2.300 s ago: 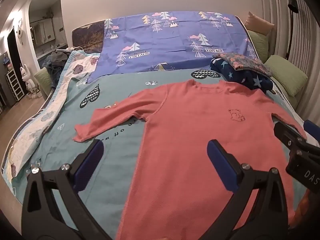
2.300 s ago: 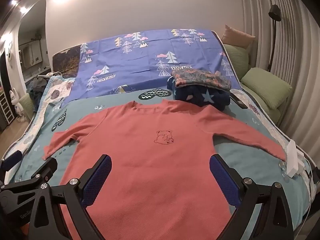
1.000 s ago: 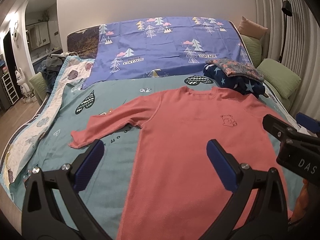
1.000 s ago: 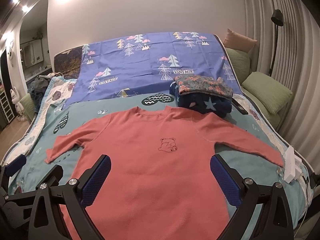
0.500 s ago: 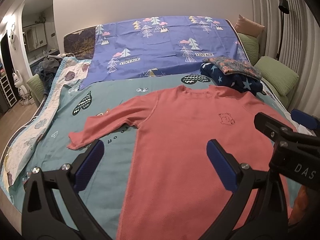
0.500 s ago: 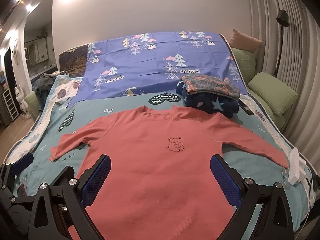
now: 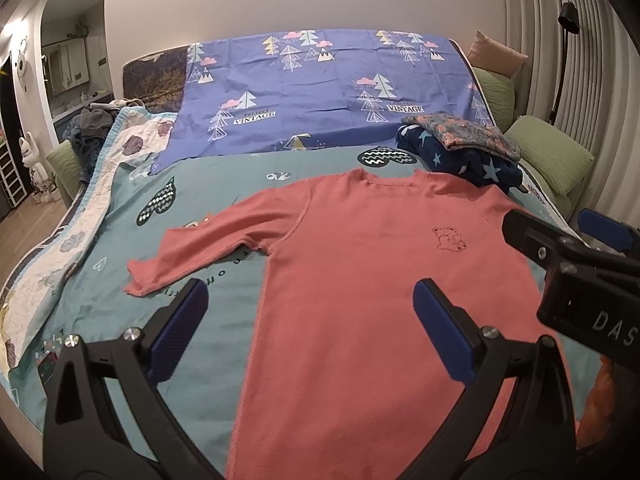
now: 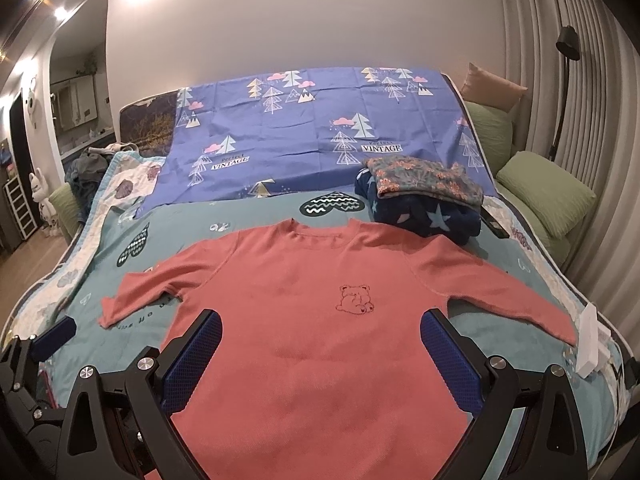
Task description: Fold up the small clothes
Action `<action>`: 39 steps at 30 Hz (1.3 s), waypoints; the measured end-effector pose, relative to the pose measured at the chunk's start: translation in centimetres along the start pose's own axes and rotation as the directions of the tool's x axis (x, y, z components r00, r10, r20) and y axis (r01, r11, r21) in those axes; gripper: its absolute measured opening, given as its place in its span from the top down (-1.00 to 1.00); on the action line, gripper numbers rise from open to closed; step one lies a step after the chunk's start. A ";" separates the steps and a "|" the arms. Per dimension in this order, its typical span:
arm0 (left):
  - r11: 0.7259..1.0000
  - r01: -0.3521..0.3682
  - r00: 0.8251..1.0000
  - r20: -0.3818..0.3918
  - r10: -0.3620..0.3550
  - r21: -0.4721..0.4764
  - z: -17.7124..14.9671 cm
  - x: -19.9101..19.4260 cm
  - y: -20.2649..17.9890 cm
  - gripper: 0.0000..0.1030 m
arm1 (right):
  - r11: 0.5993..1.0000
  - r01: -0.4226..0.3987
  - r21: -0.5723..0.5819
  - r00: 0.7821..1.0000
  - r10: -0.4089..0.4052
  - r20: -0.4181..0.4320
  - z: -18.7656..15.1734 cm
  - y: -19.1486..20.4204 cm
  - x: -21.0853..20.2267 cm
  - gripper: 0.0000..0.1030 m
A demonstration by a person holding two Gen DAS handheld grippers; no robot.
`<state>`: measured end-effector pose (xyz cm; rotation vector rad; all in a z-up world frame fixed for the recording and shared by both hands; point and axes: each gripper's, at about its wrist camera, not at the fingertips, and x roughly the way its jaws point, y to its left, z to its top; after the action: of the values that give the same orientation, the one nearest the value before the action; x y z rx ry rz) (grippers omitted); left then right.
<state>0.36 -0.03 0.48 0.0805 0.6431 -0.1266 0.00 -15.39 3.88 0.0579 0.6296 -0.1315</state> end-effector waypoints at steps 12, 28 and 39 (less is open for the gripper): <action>0.999 0.031 0.999 -0.039 -0.033 -0.038 0.0 2.0 0.9 -0.98 | 1.000 0.001 -0.001 0.999 -0.001 -0.039 0.2 0.2 1.9 -0.97; 0.668 -0.086 0.952 -0.258 -0.163 -0.739 -5.7 16.5 25.7 -0.17 | 1.000 -0.006 0.001 0.986 0.006 -0.165 -0.9 -1.4 8.7 -0.96; 0.450 -0.249 0.938 -0.329 -0.110 -0.858 -9.5 22.9 32.8 0.06 | 0.999 -0.024 -0.031 0.977 0.017 -0.211 -1.4 -1.0 12.3 -0.96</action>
<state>17.57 31.32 -19.71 -0.9539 0.9944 0.3472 8.87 -17.51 -4.57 0.0460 0.8424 -0.0957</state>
